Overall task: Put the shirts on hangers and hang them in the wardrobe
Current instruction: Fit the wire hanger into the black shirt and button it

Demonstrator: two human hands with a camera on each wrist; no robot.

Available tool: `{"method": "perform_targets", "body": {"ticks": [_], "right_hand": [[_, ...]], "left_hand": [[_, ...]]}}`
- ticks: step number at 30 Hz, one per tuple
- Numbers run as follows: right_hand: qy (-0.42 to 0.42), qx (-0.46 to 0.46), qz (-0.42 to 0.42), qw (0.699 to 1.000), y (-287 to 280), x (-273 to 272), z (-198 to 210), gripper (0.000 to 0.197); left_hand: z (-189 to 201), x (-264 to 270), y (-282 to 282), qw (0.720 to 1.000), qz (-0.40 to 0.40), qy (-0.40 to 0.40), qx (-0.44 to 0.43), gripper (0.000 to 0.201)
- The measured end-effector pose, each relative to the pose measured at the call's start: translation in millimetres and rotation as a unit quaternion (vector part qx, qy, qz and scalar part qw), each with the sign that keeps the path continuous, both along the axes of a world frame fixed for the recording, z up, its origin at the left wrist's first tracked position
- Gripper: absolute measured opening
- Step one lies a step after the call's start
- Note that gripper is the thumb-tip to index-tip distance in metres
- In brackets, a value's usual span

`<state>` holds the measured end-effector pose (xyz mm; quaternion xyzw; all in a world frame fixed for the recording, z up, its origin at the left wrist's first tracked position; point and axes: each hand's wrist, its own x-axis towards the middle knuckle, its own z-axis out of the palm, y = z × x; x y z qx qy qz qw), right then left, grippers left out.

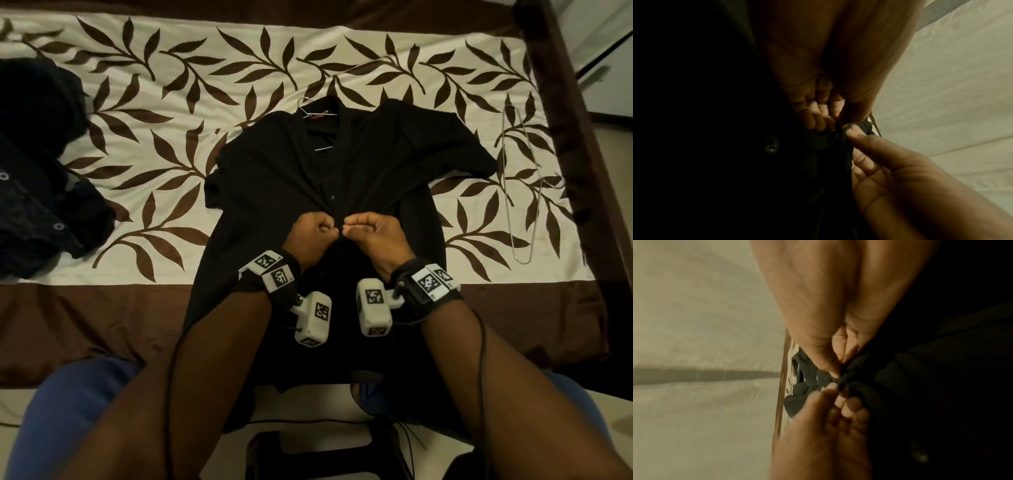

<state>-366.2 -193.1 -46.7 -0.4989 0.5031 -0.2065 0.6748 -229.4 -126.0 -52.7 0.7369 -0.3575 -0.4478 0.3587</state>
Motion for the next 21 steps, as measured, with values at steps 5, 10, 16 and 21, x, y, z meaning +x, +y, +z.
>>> {"method": "perform_targets", "body": {"ticks": [5, 10, 16, 21], "right_hand": [[-0.042, 0.052, 0.010, 0.998, -6.8, -2.9, 4.5, 0.018], [0.037, -0.104, 0.062, 0.992, -0.4, -9.3, 4.1, 0.019], [0.258, -0.427, 0.060, 0.865, 30.3, -41.7, 6.3, 0.013], [0.452, -0.391, 0.131, 0.791, 50.7, -66.9, 0.9, 0.044]], "left_hand": [[0.3, 0.0, -0.3, 0.996, 0.027, -0.065, -0.054, 0.018], [-3.4, 1.8, 1.9, 0.995, 0.065, -0.075, -0.023, 0.015], [2.1, 4.2, 37.8, 0.987, 0.025, -0.153, 0.040, 0.020], [-3.8, -2.8, 90.0, 0.951, -0.076, -0.289, 0.079, 0.037]]}}
